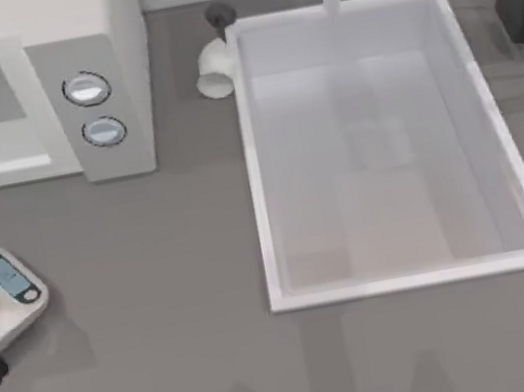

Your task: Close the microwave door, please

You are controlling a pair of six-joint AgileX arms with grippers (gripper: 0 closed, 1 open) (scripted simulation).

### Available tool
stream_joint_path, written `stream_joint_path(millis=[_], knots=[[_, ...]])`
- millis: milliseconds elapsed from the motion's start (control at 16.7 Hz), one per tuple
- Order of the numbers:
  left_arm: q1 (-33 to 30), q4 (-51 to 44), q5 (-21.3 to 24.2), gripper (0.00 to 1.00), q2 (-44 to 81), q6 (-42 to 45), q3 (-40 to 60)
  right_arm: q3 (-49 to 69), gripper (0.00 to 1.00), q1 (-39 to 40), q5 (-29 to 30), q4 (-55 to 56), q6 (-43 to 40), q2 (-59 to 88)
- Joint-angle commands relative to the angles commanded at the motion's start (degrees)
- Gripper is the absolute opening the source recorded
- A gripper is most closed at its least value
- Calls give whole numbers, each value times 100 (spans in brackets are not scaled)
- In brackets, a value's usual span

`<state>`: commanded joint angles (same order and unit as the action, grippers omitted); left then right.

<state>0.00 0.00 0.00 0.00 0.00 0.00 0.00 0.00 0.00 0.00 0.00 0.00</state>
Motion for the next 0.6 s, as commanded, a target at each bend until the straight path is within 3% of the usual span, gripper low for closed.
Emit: stream_joint_path(millis=[60, 600], knots=[[0, 0, 0, 100, 0, 0, 0, 0, 100, 0, 0, 0, 0, 0], [0, 0, 0, 32, 0, 0, 0, 0, 100, 0, 0, 0, 0, 0]])
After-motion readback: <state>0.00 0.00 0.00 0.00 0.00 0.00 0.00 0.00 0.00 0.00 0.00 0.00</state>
